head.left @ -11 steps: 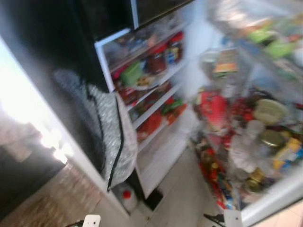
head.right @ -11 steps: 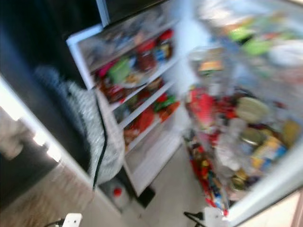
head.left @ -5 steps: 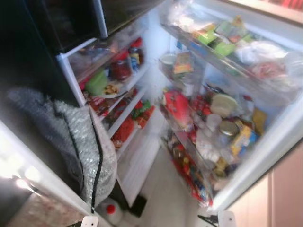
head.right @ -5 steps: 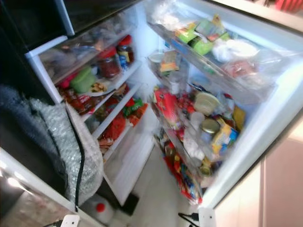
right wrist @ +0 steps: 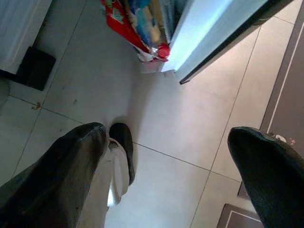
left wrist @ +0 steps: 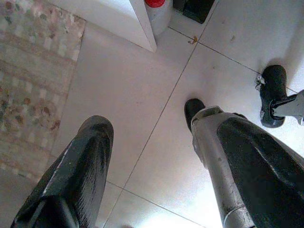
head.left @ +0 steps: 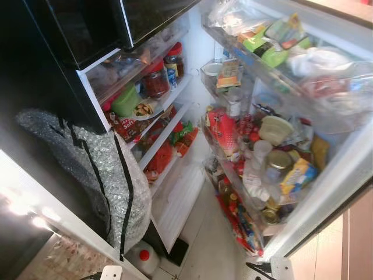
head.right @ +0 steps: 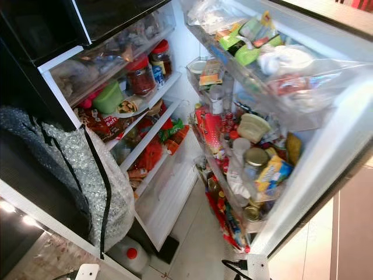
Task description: Restocking fridge
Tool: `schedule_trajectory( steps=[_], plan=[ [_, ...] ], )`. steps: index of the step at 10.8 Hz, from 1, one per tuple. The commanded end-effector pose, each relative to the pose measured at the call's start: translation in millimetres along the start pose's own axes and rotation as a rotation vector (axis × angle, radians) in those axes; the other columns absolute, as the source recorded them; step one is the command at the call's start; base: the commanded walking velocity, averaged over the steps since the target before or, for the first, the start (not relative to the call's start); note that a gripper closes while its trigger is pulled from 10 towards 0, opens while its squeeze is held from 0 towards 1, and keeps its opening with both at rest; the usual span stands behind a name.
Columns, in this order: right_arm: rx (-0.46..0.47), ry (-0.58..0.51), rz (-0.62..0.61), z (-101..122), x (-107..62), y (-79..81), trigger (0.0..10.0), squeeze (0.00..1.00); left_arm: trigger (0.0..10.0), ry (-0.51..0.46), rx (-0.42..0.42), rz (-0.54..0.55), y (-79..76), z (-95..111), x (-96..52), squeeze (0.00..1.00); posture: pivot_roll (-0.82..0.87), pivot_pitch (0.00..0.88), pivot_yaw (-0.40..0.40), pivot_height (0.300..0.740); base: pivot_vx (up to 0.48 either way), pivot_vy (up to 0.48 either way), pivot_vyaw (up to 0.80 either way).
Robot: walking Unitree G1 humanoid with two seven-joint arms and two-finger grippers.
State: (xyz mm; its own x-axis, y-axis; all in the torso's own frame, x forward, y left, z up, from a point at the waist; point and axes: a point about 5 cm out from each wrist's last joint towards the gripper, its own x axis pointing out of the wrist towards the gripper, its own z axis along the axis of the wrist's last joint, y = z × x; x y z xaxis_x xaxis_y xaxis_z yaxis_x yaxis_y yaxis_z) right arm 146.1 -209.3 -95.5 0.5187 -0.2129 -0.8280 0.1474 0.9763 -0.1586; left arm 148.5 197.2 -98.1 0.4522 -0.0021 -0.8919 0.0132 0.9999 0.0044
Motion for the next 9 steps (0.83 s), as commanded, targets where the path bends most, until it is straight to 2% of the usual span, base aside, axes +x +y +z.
schedule_trajectory(
  steps=[1, 5, 6, 7, 9],
  plan=[
    [0.005, 0.01, 0.008, -4, -0.9, 3.3, 10.0, 0.0, 10.0, 0.018, 0.016, 0.011, 3.4, -4, -0.8, 0.0, -0.19, 0.0, 0.115, 0.74, 0.0, 0.0, 0.0],
    [0.007, 0.008, 0.008, -4, -0.9, 3.3, 10.0, 0.0, 10.0, 0.019, 0.017, 0.011, 3.4, -4, -0.8, 0.0, -0.19, 0.0, 0.115, 0.74, 0.0, 0.0, 0.0],
    [0.453, 0.008, -0.473, -45, -20.1, -59.5, 10.0, 0.0, 10.0, 0.026, 0.043, 0.016, 6.2, -7, -1.6, 0.0, -0.24, 0.0, 0.154, 0.74, 0.0, 0.0, 0.0],
    [0.514, 0.002, -0.537, -50, -24.0, -66.1, 10.0, 0.0, 10.0, 0.028, 0.044, 0.017, 6.5, -7, -1.8, 0.0, -0.24, 0.0, 0.152, 0.74, 0.0, 0.0, 0.0],
    [0.531, -0.014, -0.554, -48, -24.3, -66.2, 10.0, 0.0, 10.0, 0.028, 0.042, 0.018, 6.5, -8, -1.8, 0.0, -0.24, 0.0, 0.156, 0.74, 0.0, 0.0, 0.0]
  ],
)
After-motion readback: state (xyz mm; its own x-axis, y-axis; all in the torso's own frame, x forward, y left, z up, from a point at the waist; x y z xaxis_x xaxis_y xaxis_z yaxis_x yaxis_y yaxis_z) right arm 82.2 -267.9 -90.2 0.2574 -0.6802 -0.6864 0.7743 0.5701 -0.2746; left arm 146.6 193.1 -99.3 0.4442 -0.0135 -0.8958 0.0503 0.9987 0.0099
